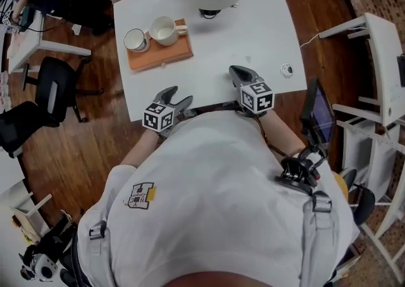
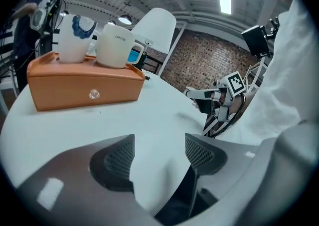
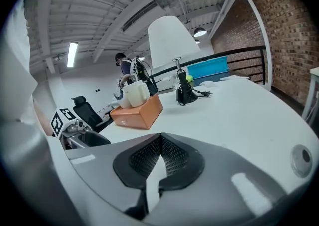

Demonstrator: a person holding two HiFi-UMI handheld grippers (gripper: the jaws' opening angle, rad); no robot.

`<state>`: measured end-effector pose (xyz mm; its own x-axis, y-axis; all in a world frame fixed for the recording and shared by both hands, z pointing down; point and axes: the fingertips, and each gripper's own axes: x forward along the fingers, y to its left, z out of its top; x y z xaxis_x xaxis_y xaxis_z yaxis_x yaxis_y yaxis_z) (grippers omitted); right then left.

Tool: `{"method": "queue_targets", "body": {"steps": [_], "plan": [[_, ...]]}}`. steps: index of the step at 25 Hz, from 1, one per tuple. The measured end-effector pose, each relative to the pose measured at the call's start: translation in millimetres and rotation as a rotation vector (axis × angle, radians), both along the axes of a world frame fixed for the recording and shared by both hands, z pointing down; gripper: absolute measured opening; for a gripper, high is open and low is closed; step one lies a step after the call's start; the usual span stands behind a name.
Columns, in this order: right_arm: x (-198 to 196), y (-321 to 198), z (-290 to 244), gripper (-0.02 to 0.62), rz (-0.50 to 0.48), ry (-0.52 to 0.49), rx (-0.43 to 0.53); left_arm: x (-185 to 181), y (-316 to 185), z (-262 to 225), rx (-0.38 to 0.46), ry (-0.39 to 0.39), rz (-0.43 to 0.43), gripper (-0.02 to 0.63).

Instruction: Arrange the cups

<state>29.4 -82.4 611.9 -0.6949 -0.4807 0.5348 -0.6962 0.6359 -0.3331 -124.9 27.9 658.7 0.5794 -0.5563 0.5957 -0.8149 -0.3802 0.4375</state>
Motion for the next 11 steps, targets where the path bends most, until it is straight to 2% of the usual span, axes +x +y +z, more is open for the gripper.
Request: {"method": "queue_targets", "body": {"steps": [11], "plan": [[20,-6,1,0.000,-0.046,-0.014,0.002,29,1,-10,0.015,-0.019,-0.027,0.319]]}}
